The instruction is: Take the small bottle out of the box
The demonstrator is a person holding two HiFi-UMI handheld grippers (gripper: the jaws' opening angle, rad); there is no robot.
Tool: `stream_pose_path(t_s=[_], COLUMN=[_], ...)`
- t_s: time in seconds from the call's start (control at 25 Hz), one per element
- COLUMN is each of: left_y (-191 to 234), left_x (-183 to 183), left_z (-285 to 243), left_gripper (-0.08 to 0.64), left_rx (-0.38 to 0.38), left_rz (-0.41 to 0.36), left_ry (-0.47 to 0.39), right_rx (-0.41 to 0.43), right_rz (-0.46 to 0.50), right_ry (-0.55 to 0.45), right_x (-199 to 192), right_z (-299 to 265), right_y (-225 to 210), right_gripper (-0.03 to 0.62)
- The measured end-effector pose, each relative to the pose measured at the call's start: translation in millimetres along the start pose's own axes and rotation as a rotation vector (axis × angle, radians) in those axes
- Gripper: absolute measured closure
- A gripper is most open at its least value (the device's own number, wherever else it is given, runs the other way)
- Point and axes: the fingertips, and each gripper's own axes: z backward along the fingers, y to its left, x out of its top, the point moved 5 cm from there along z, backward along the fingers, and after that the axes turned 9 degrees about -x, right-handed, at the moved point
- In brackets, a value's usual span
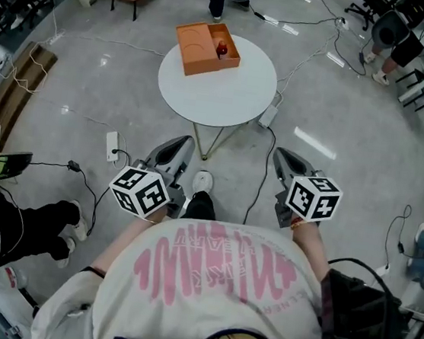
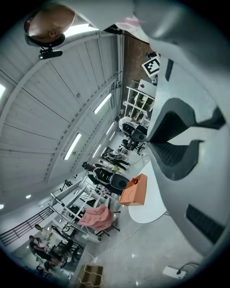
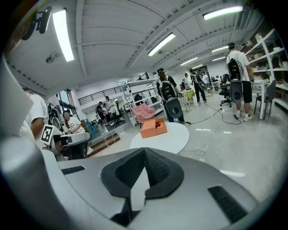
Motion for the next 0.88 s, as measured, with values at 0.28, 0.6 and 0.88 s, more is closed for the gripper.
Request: stream_pose_path(t_s=[0.28,0.6,0.88], left_y=[20,41,76], left_x=[31,74,118], left_z=[-22,-53,-80], left_gripper=[0.552,0.552,0.552], left_rx=[-0.010,-0.038,-0.052], left_rz=[-0.008,-0.024,-0.052], left_ry=[0.000,0.010,-0.014], right_rx=[0.005,-0.010,-0.015], right_rz=[-0.004,-0.015,0.000], right_ry=[-0.013,-0.033,-0.061], right_x=[31,75,120], right_z=[-24,-51,-88], right_y=[1,-3,-4], right_gripper=[0.588,0.588,0.589])
